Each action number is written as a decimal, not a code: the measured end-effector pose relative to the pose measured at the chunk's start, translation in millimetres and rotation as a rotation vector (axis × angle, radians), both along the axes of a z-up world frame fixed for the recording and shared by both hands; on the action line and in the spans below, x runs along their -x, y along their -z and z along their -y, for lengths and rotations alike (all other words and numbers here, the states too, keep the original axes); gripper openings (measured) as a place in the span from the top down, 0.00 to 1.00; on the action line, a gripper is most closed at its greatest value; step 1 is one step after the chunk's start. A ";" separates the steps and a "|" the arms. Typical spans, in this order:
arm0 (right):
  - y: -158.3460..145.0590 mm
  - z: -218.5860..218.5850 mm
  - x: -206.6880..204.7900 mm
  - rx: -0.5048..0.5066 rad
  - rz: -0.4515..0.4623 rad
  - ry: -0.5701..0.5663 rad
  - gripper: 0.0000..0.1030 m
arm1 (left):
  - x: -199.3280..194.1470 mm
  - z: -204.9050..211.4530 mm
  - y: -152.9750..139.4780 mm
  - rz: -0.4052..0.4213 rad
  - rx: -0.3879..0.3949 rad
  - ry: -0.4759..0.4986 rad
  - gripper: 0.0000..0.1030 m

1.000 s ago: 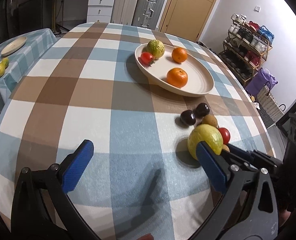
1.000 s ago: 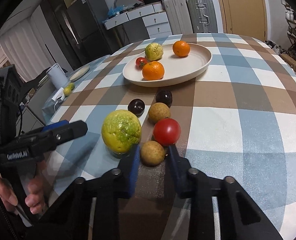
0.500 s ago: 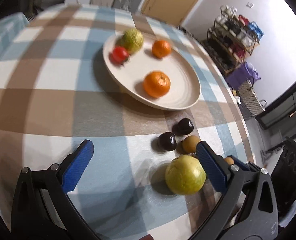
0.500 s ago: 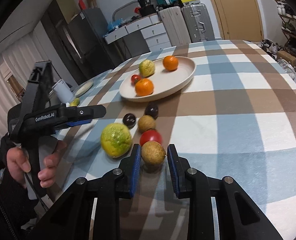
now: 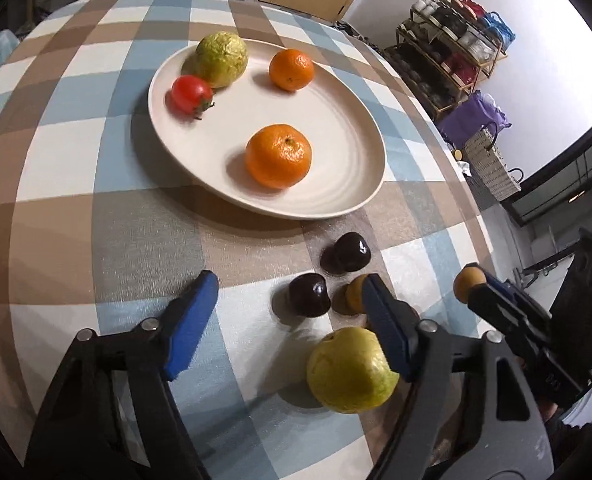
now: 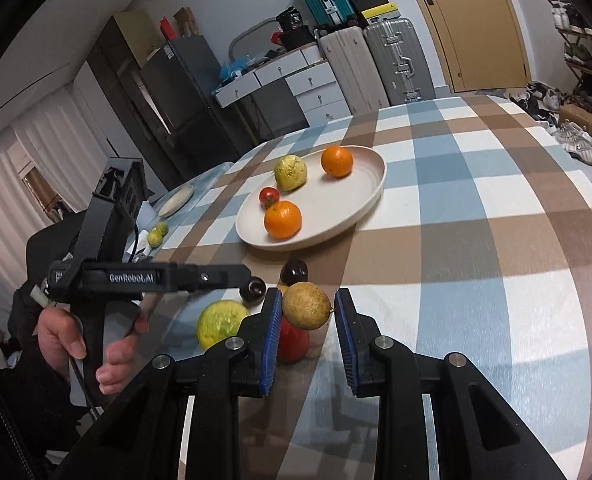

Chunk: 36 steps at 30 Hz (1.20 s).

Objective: Organize fruits
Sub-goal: 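Grasp a dark purple plum with the left tool while the right tool holds the kiwi, then carry the plum and kiwi onto the white plate and open both tools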

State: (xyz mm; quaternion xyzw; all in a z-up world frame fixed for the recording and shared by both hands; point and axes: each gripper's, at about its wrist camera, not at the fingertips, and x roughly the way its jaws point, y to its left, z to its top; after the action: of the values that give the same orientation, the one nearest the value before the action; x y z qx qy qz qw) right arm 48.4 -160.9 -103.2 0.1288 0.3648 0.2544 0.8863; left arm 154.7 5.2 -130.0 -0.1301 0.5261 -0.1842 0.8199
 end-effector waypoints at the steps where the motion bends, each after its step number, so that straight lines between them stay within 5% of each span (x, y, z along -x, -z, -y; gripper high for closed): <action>1: -0.6 -0.3 -1.2 0.000 0.002 -0.003 0.73 | -0.5 1.1 0.7 -0.005 0.007 0.010 0.41; 8: -1.8 -3.0 -7.1 -0.003 0.003 -0.011 0.73 | -2.1 8.5 2.3 -0.023 0.014 0.064 0.82; 11: -2.0 -3.6 -7.2 -0.001 0.002 -0.012 0.73 | 1.7 13.7 0.3 0.001 -0.024 0.084 0.82; 24: -9.9 -10.8 -21.8 0.001 0.018 -0.034 0.73 | -0.8 -4.7 -33.8 0.076 0.022 0.050 0.82; 36: -37.9 -41.1 -100.4 0.012 0.046 -0.106 0.73 | -53.3 -47.4 -54.2 0.158 -0.010 -0.052 0.82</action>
State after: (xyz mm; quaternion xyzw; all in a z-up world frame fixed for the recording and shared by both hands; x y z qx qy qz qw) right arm 148.9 -119.8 -65.3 0.0979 0.3520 0.3017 0.8806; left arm 208.0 52.5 -75.8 -0.1250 0.4571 -0.1699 0.8640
